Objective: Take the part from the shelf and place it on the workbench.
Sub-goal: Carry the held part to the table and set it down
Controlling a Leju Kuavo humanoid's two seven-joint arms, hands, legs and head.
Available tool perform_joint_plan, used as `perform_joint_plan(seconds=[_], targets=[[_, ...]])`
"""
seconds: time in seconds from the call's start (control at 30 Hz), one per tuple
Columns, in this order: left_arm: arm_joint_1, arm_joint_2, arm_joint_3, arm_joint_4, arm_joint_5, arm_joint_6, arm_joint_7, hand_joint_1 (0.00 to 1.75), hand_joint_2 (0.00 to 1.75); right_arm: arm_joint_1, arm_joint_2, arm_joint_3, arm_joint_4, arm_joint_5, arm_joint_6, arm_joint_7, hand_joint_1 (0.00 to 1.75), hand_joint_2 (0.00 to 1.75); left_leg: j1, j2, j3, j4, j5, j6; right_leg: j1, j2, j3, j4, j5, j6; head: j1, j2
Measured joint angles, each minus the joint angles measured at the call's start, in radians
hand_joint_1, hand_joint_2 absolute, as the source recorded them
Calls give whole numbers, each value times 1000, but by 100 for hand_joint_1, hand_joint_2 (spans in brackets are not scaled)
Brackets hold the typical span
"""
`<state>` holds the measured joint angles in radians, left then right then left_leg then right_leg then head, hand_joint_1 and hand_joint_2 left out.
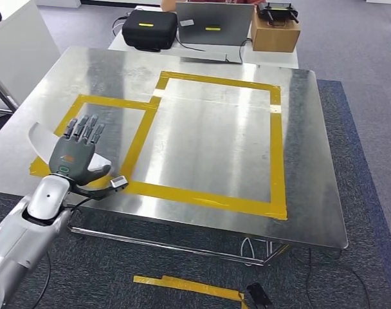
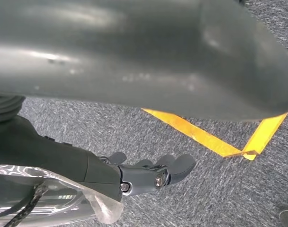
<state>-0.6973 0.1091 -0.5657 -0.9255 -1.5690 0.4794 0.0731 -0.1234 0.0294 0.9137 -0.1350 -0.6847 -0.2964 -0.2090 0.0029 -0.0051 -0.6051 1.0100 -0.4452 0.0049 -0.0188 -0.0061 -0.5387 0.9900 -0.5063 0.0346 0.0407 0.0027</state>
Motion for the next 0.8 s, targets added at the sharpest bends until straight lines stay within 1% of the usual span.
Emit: perform_joint_plan(seconds=[0.13, 0.23, 0.37, 0.47, 0.6, 0.7, 0.8], targets=[[19, -5, -18, -58, 0, 2, -7, 0, 0, 0, 0, 7, 0, -6, 0, -1, 0, 0, 0, 0, 0, 0, 0, 0, 0, 0, 0, 0, 0, 0, 0, 0], [35, -7, -23, -99, 0, 15, -31, 0, 0, 0, 0, 11, 0, -13, 0, -3, 0, 0, 0, 0, 0, 0, 0, 0, 0, 0, 0, 0, 0, 0, 0, 0], [95, -13, -16, -221, 0, 32, -84, 0, 0, 0, 0, 22, 0, -39, 0, -11, 0, 0, 0, 0, 0, 0, 0, 0, 0, 0, 0, 0, 0, 0, 0, 0], [173, -34, 19, -361, 6, 37, -153, 0, 0, 3, 0, 27, 0, -60, -2, -16, 0, 0, 0, 0, 0, 0, -1, 0, 0, 1, 0, 0, 0, 0, 0, 0], [277, -72, 91, -535, 58, 45, -242, 0, 0, 6, 0, 32, 0, -82, -6, -25, 0, 0, 0, 0, 0, 0, -2, 0, 0, 1, -1, 0, -1, 0, 0, 0], [330, -92, 137, -624, 95, 46, -280, 0, 0, 10, 0, 32, 0, -92, -6, -30, 0, 0, 0, 0, 0, 0, -2, 0, 0, 1, -1, 0, -1, 0, 0, 0], [363, -105, 166, -678, 118, 47, -302, 0, 0, 12, 0, 32, 1, -100, -6, -32, 0, 0, 0, 0, 0, 0, -1, 0, 0, 1, -1, 0, -1, 0, 0, 0]])
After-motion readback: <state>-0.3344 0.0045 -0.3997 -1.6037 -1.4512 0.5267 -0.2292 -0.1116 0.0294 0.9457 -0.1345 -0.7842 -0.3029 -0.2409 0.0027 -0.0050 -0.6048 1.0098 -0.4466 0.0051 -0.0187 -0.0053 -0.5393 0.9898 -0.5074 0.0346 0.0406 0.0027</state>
